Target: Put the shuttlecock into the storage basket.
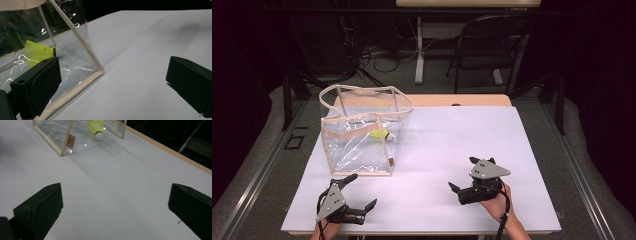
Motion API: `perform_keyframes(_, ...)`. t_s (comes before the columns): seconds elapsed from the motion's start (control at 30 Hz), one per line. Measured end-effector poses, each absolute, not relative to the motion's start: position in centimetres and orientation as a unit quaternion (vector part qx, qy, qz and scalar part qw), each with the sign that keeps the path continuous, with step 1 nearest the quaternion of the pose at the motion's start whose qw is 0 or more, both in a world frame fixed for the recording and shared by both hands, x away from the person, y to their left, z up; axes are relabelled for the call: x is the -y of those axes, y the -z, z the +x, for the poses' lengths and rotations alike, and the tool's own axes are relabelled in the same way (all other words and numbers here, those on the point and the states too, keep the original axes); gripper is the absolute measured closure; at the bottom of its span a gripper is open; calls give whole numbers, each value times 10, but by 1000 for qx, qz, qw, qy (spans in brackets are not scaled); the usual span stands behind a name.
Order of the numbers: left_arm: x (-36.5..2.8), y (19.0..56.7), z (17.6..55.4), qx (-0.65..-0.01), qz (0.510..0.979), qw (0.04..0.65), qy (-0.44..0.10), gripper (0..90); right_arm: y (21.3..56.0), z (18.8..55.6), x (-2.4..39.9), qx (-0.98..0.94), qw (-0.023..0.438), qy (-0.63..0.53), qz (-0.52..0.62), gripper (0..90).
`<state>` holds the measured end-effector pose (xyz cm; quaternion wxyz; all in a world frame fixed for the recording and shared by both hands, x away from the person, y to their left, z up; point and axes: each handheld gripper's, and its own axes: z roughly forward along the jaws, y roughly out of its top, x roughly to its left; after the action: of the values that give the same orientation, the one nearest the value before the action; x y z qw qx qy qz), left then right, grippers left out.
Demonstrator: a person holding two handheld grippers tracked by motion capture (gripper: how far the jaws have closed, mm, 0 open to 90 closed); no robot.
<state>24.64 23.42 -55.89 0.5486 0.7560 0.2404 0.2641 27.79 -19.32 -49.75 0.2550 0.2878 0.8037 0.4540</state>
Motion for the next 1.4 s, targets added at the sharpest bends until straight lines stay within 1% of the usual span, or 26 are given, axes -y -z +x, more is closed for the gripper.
perform_keyframes(0.3,-234,559,247,-239,757,547,-264,0,508,266,201,-794,276,-463,281,0)
perform_keyframes(1.4,-233,559,246,-238,758,547,-264,0,532,237,220,-792,269,-493,239,0)
